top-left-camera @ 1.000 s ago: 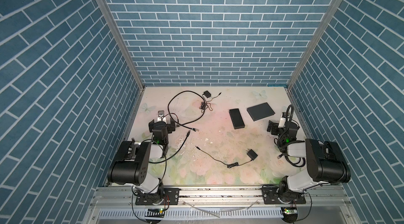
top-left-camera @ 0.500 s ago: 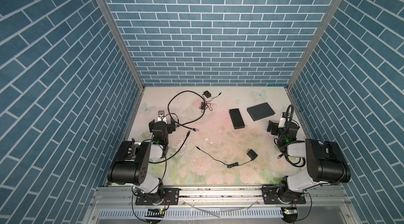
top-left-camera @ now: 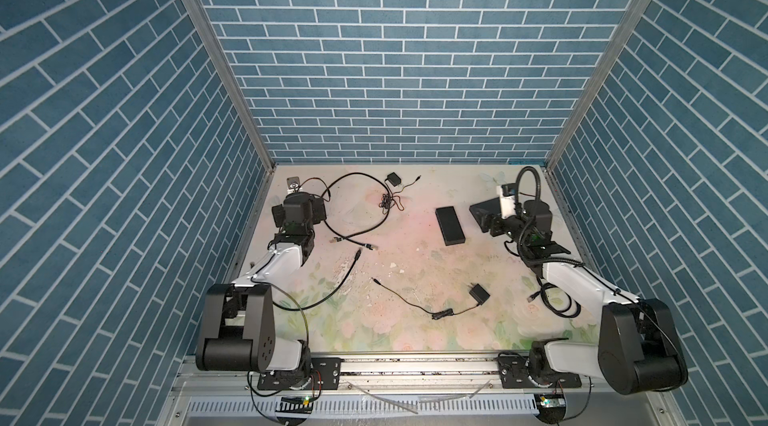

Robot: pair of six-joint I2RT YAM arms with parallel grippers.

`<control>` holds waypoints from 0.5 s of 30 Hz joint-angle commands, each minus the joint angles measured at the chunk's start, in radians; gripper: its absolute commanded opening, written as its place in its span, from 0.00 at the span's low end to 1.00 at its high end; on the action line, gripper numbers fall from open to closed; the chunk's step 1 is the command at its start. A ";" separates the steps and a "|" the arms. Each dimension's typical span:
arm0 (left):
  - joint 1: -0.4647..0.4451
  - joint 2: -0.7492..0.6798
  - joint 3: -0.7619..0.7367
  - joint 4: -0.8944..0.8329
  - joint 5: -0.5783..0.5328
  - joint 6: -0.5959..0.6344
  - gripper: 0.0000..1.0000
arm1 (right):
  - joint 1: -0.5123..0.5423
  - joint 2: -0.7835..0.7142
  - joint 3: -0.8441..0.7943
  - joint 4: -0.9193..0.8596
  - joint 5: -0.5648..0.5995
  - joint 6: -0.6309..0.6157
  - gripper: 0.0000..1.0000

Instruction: Insert the plug into the switch port

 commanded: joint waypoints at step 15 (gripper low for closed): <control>-0.120 -0.026 0.130 -0.690 0.015 -0.402 0.98 | 0.710 0.290 0.111 -0.164 0.057 0.054 0.54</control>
